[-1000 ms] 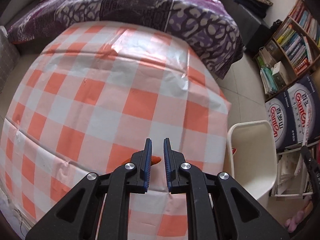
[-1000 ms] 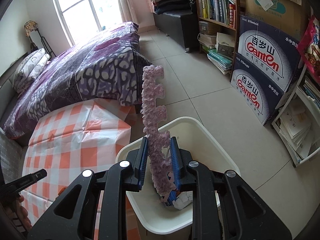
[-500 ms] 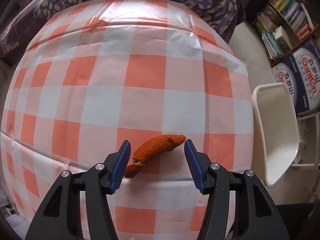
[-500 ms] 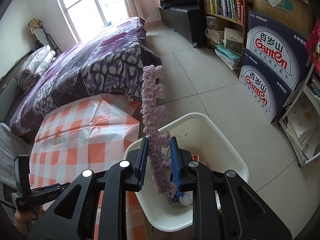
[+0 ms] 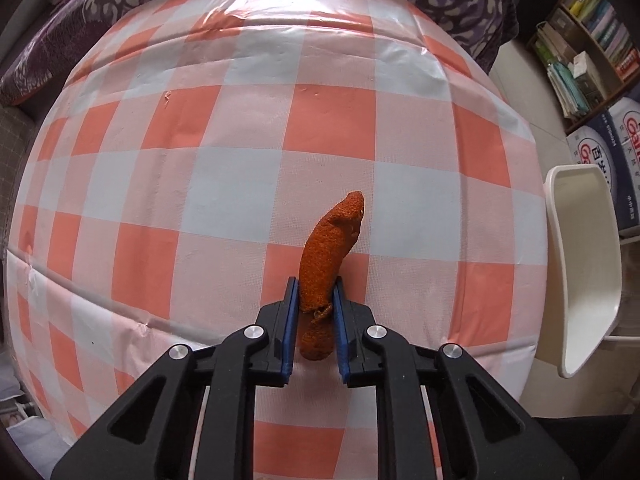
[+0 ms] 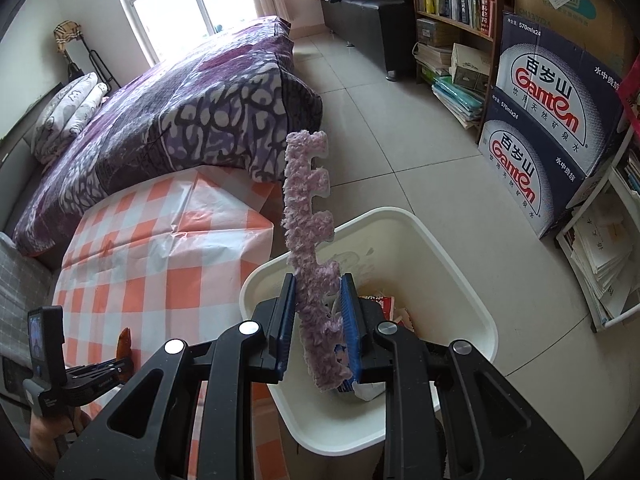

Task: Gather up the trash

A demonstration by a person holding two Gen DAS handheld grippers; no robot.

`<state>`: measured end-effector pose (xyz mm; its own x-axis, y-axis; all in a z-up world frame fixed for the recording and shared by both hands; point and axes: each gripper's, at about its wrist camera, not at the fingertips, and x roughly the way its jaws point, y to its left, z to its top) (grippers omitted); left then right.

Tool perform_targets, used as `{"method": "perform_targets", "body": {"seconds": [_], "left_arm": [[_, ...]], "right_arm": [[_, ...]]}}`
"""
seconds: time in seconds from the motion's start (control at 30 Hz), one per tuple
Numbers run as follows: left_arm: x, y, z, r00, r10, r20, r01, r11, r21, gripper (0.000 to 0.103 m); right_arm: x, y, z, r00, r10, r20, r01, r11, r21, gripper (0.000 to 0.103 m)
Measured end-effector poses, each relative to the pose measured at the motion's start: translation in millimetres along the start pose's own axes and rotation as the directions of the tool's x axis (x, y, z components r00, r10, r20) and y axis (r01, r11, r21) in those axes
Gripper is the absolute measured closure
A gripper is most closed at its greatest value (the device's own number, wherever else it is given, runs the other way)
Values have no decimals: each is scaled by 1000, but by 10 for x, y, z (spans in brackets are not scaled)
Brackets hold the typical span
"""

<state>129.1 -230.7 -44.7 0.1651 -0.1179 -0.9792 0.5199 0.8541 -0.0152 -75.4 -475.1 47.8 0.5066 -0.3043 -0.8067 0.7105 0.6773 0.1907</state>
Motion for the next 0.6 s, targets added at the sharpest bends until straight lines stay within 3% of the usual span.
{"method": "perform_targets", "body": {"seconds": [0.2,0.43,0.6], "left_arm": [[-373,-28,6,990,-26,138,29,999,-21,88],[-939,-531,57,941,-67,333,65,998,15,88],[-1109,-1045,36,912,-148,383,127,989,80,88]], "right_arm": [[-11,-22,8,1000,2,1,-2,1000,8,81],[-48,-123,28,1000,5,12,-5,1000,20,81],[-70,-272,49,1000,2,13,-3,999,51,76]]}}
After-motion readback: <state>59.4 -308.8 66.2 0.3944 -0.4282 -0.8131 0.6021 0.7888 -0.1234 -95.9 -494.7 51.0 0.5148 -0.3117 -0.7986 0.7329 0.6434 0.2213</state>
